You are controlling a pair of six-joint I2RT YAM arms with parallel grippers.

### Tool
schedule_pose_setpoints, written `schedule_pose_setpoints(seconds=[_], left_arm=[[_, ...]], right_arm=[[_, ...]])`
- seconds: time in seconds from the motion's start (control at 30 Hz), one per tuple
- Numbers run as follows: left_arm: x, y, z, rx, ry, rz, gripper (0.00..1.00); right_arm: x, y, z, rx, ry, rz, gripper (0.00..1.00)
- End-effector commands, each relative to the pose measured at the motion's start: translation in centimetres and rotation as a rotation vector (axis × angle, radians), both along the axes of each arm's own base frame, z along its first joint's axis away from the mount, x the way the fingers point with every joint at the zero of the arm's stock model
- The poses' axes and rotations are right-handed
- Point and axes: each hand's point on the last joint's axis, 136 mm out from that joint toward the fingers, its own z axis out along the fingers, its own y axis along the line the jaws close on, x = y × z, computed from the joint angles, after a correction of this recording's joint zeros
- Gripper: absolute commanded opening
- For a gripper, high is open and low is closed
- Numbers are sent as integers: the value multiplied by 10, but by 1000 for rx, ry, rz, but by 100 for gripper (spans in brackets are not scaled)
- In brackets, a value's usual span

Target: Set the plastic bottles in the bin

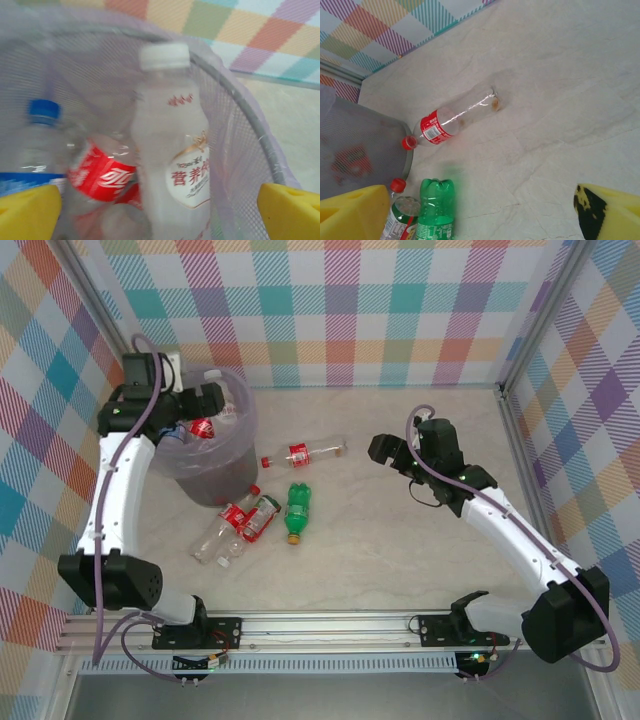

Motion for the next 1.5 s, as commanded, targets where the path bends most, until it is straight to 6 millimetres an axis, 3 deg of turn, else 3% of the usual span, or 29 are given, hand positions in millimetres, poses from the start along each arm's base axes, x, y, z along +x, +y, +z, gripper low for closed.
schedule_pose_setpoints(seconds=[0.0,0.07,0.13,0.33,0.47,0.6,0.87,0.97,1.17,1.47], left_arm=[[-73,15,89,174,-154,87,100],[-106,-4,111,206,-214,47,100],[-126,-24,109,179,-214,-9,100],[-148,-91,40,6,-79,-174,100],[-150,-112,-1,101,27,-206,100],[-154,-120,-15,186,80,-209,100],[-151,-201,-100,42,256,-358,100],[-149,-213,-133,54,321,-352,100],[-148,-212,-200,117,451,-287,99],[-126,-231,-250,173,477,-283,87]], right_arm=[[-5,-9,25,-2,-55,-30,99],[-7,-15,24,-28,-48,-35,99],[-6,-19,20,-49,-35,-45,99],[-2,-24,12,-68,-6,-62,99],[-6,-35,12,-85,-14,-93,99],[-10,-52,11,-83,-15,-140,99],[-12,-62,13,-42,-27,-171,99],[-14,-63,14,-38,-32,-173,99],[-12,-63,15,-30,-37,-170,99],[-8,-53,11,1,-18,-127,99]])
